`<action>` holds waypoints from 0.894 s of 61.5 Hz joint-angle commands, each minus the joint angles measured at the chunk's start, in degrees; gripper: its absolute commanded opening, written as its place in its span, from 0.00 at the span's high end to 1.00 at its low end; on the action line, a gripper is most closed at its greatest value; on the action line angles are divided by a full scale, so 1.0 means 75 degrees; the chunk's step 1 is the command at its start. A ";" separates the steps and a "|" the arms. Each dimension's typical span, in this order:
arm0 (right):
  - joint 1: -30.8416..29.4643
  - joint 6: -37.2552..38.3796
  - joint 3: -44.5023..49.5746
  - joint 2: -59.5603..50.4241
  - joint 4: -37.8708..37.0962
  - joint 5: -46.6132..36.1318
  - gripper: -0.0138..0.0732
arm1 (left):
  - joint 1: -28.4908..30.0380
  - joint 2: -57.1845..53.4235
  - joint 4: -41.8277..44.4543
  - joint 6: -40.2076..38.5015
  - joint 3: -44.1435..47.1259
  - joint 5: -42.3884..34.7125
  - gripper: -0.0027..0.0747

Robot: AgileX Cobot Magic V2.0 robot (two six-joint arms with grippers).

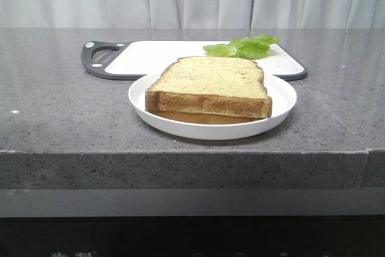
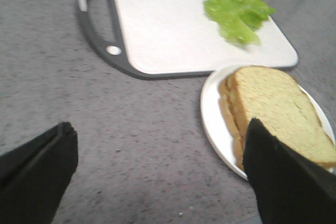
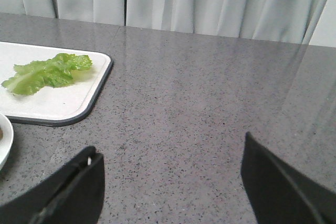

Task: Left arm grabs bread, right arm adds lettuce

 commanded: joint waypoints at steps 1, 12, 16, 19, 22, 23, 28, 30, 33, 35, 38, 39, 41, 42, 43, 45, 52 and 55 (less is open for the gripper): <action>-0.0017 -0.0019 -0.0195 0.0130 -0.0061 -0.0616 0.20 | -0.0694 0.0713 -0.0201 0.0031 -0.0767 -0.0418 0.18; -0.0017 -0.0019 -0.0195 0.0130 -0.0061 -0.0609 0.20 | -0.1708 0.2429 -0.0201 0.0031 -0.1874 -0.0386 0.37; -0.0017 -0.0019 -0.0195 0.0130 -0.0061 -0.0606 0.20 | -0.1841 0.2913 -0.0201 0.0031 -0.2170 -0.0368 0.42; -0.0017 -0.0019 -0.0195 0.0130 -0.0061 -0.0606 0.20 | -0.1894 0.3199 -0.0201 0.0031 -0.2364 -0.0338 0.43; -0.0017 -0.0019 -0.0195 0.0130 -0.0061 -0.0606 0.20 | -0.1913 0.3461 -0.0201 0.0031 -0.2547 -0.0270 0.44; -0.0017 -0.0019 -0.0195 0.0130 -0.0061 -0.0606 0.20 | -0.1913 0.3569 -0.0201 0.0031 -0.2622 -0.0223 0.44; -0.0017 -0.0019 -0.0195 0.0130 -0.0061 -0.0615 0.20 | -0.1913 0.3998 -0.0380 0.0031 -0.2917 -0.0064 0.44; -0.0017 -0.0019 -0.0195 0.0130 -0.0061 -0.0615 0.20 | -0.1913 0.4179 -0.0432 0.0031 -0.3052 0.0024 0.44; -0.0017 -0.0019 -0.0195 0.0130 -0.0061 -0.0615 0.20 | -0.1925 0.4430 -0.0480 0.0031 -0.3245 0.0145 0.44; -0.0017 -0.0019 -0.0195 0.0130 -0.0061 -0.0615 0.20 | -0.1925 0.4604 -0.0498 0.0031 -0.3381 0.0228 0.44; -0.0017 -0.0019 -0.0195 0.0130 -0.0061 -0.0615 0.20 | -0.1925 0.4835 -0.0531 0.0031 -0.3556 0.0355 0.44; -0.0017 -0.0019 -0.0195 0.0130 -0.0061 -0.0615 0.20 | -0.1925 0.4897 -0.0532 0.0031 -0.3627 0.0390 0.44; -0.0017 -0.0019 -0.0195 0.0130 -0.0061 -0.0615 0.20 | -0.1925 0.5010 -0.0532 0.0031 -0.3712 0.0490 0.44; -0.0017 -0.0019 -0.0195 0.0130 -0.0061 -0.0615 0.20 | -0.1925 0.5088 -0.0532 0.0031 -0.3776 0.0548 0.44; -0.0017 -0.0019 -0.0195 0.0130 -0.0061 -0.0615 0.20 | -0.1925 0.5138 -0.0532 0.0031 -0.3813 0.0588 0.44; -0.0017 -0.0019 -0.0195 0.0130 -0.0061 -0.0615 0.20 | -0.1925 0.5247 -0.0532 0.0031 -0.3902 0.0683 0.44; -0.0017 -0.0019 -0.0195 0.0130 -0.0061 -0.0607 0.20 | -0.1925 0.5530 -0.0541 0.0031 -0.4073 0.0936 0.44; -0.0017 -0.0019 -0.0195 0.0130 -0.0061 -0.0607 0.20 | -0.1925 0.5582 -0.0562 0.0031 -0.4073 0.0950 0.44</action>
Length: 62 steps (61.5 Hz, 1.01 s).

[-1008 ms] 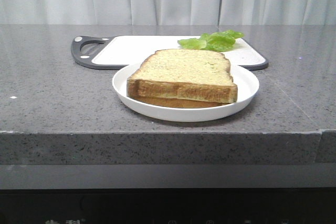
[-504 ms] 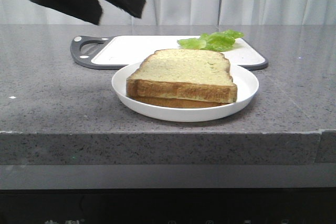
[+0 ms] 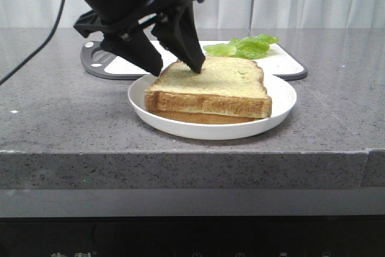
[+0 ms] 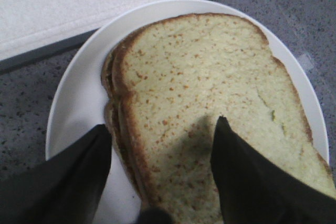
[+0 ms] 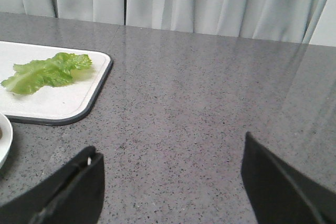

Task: Left arm grabs bread, right arm adds lettuce
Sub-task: 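Lower the left gripper onto the top bread slice on the plate, then grasp the top bread slice with the left gripper and lift it aside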

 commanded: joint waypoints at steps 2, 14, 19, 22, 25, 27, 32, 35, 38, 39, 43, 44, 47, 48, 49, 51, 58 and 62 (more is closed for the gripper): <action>-0.0017 -0.0019 -0.0195 0.0130 -0.0061 -0.0607 0.20 | -0.0052 -0.0166 -0.0225 0.0010 -0.0308 -0.0106 0.44; -0.0017 -0.0019 -0.0195 0.0130 -0.0061 -0.0607 0.20 | -0.0052 -0.0040 -0.0225 0.0010 -0.0308 -0.0076 0.50; -0.0017 -0.0019 -0.0195 0.0130 -0.0061 -0.0601 0.20 | -0.0052 -0.0029 -0.0225 0.0010 -0.0308 -0.0076 0.60; -0.0017 -0.0019 -0.0195 0.0130 -0.0061 -0.0601 0.20 | -0.0052 -0.0029 -0.0225 0.0010 -0.0308 -0.0011 0.69; -0.0017 -0.0019 -0.0195 0.0130 -0.0061 -0.0601 0.20 | -0.0052 -0.0029 -0.0225 0.0010 -0.0308 0.0023 0.79; -0.0017 -0.0019 -0.0195 0.0130 -0.0061 -0.0601 0.20 | -0.0052 -0.0029 -0.0225 0.0010 -0.0308 0.0041 0.85; -0.0017 -0.0019 -0.0195 0.0130 -0.0061 -0.0601 0.20 | -0.0052 -0.0029 -0.0164 0.0010 -0.0308 0.0071 0.99; -0.0017 -0.0019 -0.0195 0.0130 -0.0061 -0.0608 0.20 | -0.0052 -0.0029 -0.0164 0.0010 -0.0308 0.0071 0.99; -0.0017 -0.0019 -0.0195 0.0130 -0.0061 -0.0608 0.20 | -0.0052 -0.0047 -0.0178 0.0010 -0.0308 0.0071 0.99; -0.0017 -0.0019 -0.0195 0.0130 -0.0061 -0.0608 0.20 | -0.0052 -0.0062 -0.0199 0.0010 -0.0308 0.0071 0.99; -0.0017 -0.0019 -0.0195 0.0130 -0.0061 -0.0608 0.20 | -0.0052 -0.0148 -0.0228 0.0010 -0.0320 0.0076 0.99; -0.0017 -0.0019 -0.0195 0.0130 -0.0061 -0.0608 0.20 | -0.0052 -0.0177 -0.0228 0.0010 -0.0320 0.0076 0.99; -0.0017 -0.0019 -0.0195 0.0130 -0.0061 -0.0608 0.20 | -0.0010 -0.0307 -0.0228 0.0010 -0.0320 0.0076 0.99; -0.0017 -0.0019 -0.0195 0.0130 -0.0061 -0.0608 0.20 | 0.0009 -0.0380 -0.0266 0.0010 -0.0320 0.0076 0.99; -0.0017 -0.0019 -0.0195 0.0130 -0.0061 -0.0608 0.20 | 0.0045 -0.0438 -0.0293 0.0010 -0.0320 0.0076 0.99; -0.0017 -0.0019 -0.0195 0.0130 -0.0061 -0.0608 0.20 | 0.0098 -0.0587 -0.0332 0.0010 -0.0320 0.0091 0.99; -0.0017 -0.0019 -0.0195 0.0130 -0.0061 -0.0626 0.20 | 0.0326 -0.1111 -0.0363 0.0010 -0.0320 0.0209 0.99; -0.0017 -0.0019 -0.0195 0.0130 -0.0061 -0.0626 0.20 | 0.0442 -0.1475 -0.0363 0.0010 -0.0245 0.0227 0.99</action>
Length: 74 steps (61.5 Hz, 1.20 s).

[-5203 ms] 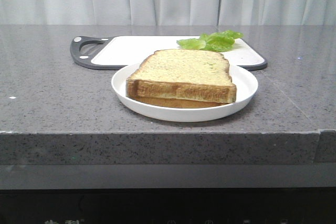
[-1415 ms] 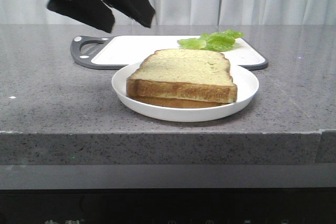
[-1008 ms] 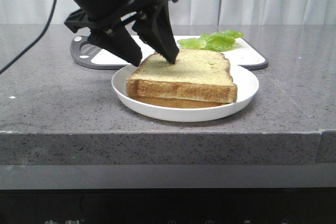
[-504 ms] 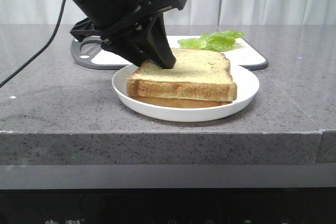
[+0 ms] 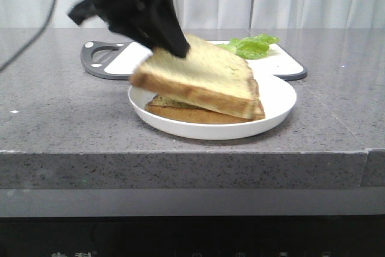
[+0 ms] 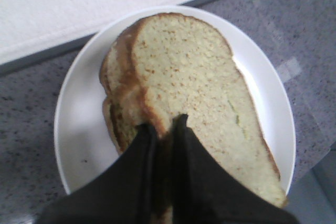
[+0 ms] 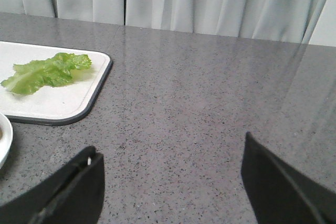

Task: Left arm grabs bread, right arm adds lettuce
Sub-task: 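Grasp the top bread slice with the left gripper and lift it aside, then move the right gripper down onto the lettuce leaf on the cutting board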

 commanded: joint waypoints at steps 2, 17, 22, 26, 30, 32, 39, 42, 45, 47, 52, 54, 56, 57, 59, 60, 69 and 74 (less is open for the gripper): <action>-0.0017 -0.0019 -0.0195 0.0130 -0.0061 -0.0626 0.20 | 0.0208 -0.0934 -0.0184 0.0010 -0.0064 -0.0225 0.99; -0.0017 -0.0019 -0.0195 0.0130 -0.0061 -0.0626 0.20 | 0.1034 -0.2287 -0.0184 0.0010 0.1231 -0.0366 0.99; -0.0017 -0.0019 -0.0195 0.0130 -0.0061 -0.0626 0.20 | 0.1447 -0.2880 -0.0184 0.0010 0.1788 -0.0517 0.99; -0.0017 -0.0019 -0.0195 0.0130 -0.0061 -0.0619 0.20 | 0.1803 -0.3298 -0.0184 0.0010 0.2194 -0.0602 0.99; -0.0017 -0.0019 -0.0195 0.0130 -0.0061 -0.0619 0.20 | 0.2127 -0.3699 -0.0184 0.0010 0.2461 -0.0602 0.99; -0.0017 -0.0019 -0.0195 0.0130 -0.0061 -0.0619 0.20 | 0.2313 -0.3896 -0.0184 0.0010 0.2594 -0.0602 0.99; -0.0017 -0.0019 -0.0195 0.0130 -0.0061 -0.0619 0.20 | 0.2922 -0.4431 -0.0002 0.0010 0.2943 -0.0636 0.99; -0.0017 -0.0019 -0.0195 0.0130 -0.0061 -0.0619 0.20 | 0.3200 -0.4671 0.0086 0.0010 0.3064 -0.0636 0.99; -0.0017 -0.0019 -0.0195 0.0130 -0.0061 -0.0619 0.20 | 0.3442 -0.4836 0.0091 0.0010 0.3172 -0.0619 0.99; -0.0017 -0.0019 -0.0195 0.0130 -0.0061 -0.0619 0.20 | 0.3636 -0.4968 0.0104 0.0010 0.3242 -0.0602 0.99; -0.0017 -0.0019 -0.0195 0.0130 -0.0061 -0.0619 0.20 | 0.4043 -0.5211 0.0104 0.0010 0.3366 -0.0588 0.99; -0.0017 -0.0019 -0.0195 0.0130 -0.0061 -0.0619 0.20 | 0.4169 -0.5288 0.0104 0.0010 0.3420 -0.0573 0.99; -0.0017 -0.0019 -0.0195 0.0130 -0.0061 -0.0619 0.20 | 0.4244 -0.5346 0.0104 0.0010 0.3438 -0.0573 0.99; -0.0017 -0.0019 -0.0195 0.0130 -0.0061 -0.0619 0.20 | 0.4295 -0.5370 0.0104 0.0010 0.3455 -0.0573 0.99; -0.0017 -0.0019 -0.0195 0.0130 -0.0061 -0.0627 0.20 | 0.4311 -0.5391 0.0104 0.0010 0.3455 -0.0573 0.99; -0.0017 -0.0019 -0.0195 0.0130 -0.0061 -0.0627 0.20 | 0.4324 -0.5391 0.0104 0.0010 0.3455 -0.0573 0.99; -0.0017 -0.0019 -0.0203 0.0193 -0.0054 -0.0709 0.20 | 0.4324 -0.5391 0.0104 0.0010 0.3455 -0.0587 0.99; -0.0017 -0.0019 -0.0300 0.0455 0.0026 -0.0596 0.20 | 0.4324 -0.5377 0.0104 0.0010 0.3455 -0.0573 0.99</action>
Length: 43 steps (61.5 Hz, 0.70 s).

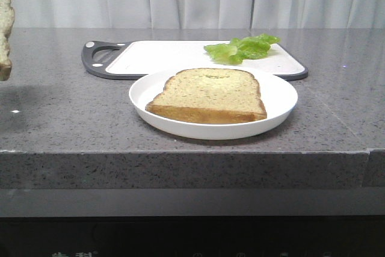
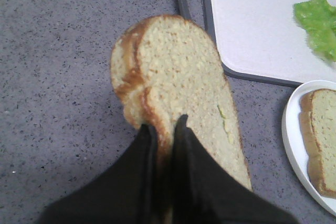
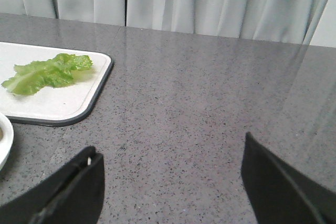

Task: Left arm grabs bread, right arm adds lettuce
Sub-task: 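Move the right gripper down onto the lettuce leaf on the cutting board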

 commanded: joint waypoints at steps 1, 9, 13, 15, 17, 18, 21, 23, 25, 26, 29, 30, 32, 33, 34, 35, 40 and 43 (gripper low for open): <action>-0.0017 -0.0019 -0.0325 0.0399 0.0062 -0.0552 0.20 | 0.0017 -0.0089 -0.0190 -0.0003 -0.0218 -0.0457 0.99; 0.0082 -0.0019 -0.0690 0.1278 0.0297 -0.0538 0.20 | 0.0017 -0.0089 -0.0190 -0.0003 -0.0218 -0.0471 0.99; 0.0228 -0.0019 -0.0882 0.1777 0.0297 -0.0537 0.20 | 0.0017 -0.0089 -0.0190 -0.0003 -0.0218 -0.0471 0.99; 0.0327 -0.0019 -0.1008 0.2074 0.0297 -0.0537 0.20 | 0.0017 -0.0089 -0.0190 -0.0003 -0.0218 -0.0471 0.99; 0.0412 -0.0019 -0.1140 0.2311 0.0297 -0.0544 0.20 | 0.0017 -0.0089 -0.0190 -0.0003 -0.0218 -0.0471 0.99; 0.0455 -0.0019 -0.1193 0.2435 0.0297 -0.0553 0.20 | 0.0017 -0.0089 -0.0190 -0.0003 -0.0218 -0.0471 0.99; 0.0619 -0.0022 -0.1386 0.2861 0.0297 -0.0580 0.20 | 0.0017 -0.0089 -0.0190 -0.0003 -0.0218 -0.0471 0.99; 0.0744 -0.0029 -0.1534 0.3155 0.0297 -0.0595 0.20 | 0.0017 -0.0089 -0.0190 -0.0003 -0.0218 -0.0471 0.99; 0.0846 -0.0048 -0.1658 0.3445 0.0297 -0.0604 0.20 | 0.0017 -0.0089 -0.0190 -0.0003 -0.0218 -0.0471 0.99; 0.0926 -0.0065 -0.1721 0.3557 0.0297 -0.0615 0.20 | 0.0017 -0.0089 -0.0190 -0.0003 -0.0218 -0.0471 0.99; 0.1117 -0.0209 -0.1942 0.3925 0.0297 -0.0661 0.20 | 0.0017 -0.0089 -0.0190 -0.0003 -0.0218 -0.0471 0.99; 0.1171 -0.0263 -0.2047 0.4037 0.0297 -0.0661 0.20 | 0.0017 -0.0089 -0.0190 -0.0003 -0.0218 -0.0471 0.99; 0.1279 -0.0385 -0.2197 0.4269 0.0297 -0.0661 0.20 | 0.0017 -0.0089 -0.0190 -0.0003 -0.0218 -0.0471 0.99; 0.1324 -0.0436 -0.2278 0.4438 0.0297 -0.0650 0.20 | 0.0017 -0.0089 -0.0190 -0.0003 -0.0218 -0.0471 0.99; 0.1384 -0.0486 -0.2402 0.4556 0.0297 -0.0620 0.20 | 0.0017 -0.0089 -0.0190 -0.0003 -0.0218 -0.0471 0.99; 0.1423 -0.0510 -0.2492 0.4731 0.0297 -0.0594 0.20 | 0.0017 -0.0089 -0.0190 -0.0003 -0.0218 -0.0471 0.99; 0.1573 -0.0582 -0.3128 0.5448 0.0297 -0.0324 0.20 | 0.0017 -0.0089 -0.0190 -0.0003 -0.0218 -0.0471 0.99; 0.1658 -0.0692 -0.3567 0.5901 0.0297 -0.0107 0.20 | 0.0017 -0.0089 -0.0190 -0.0003 -0.0218 -0.0471 0.99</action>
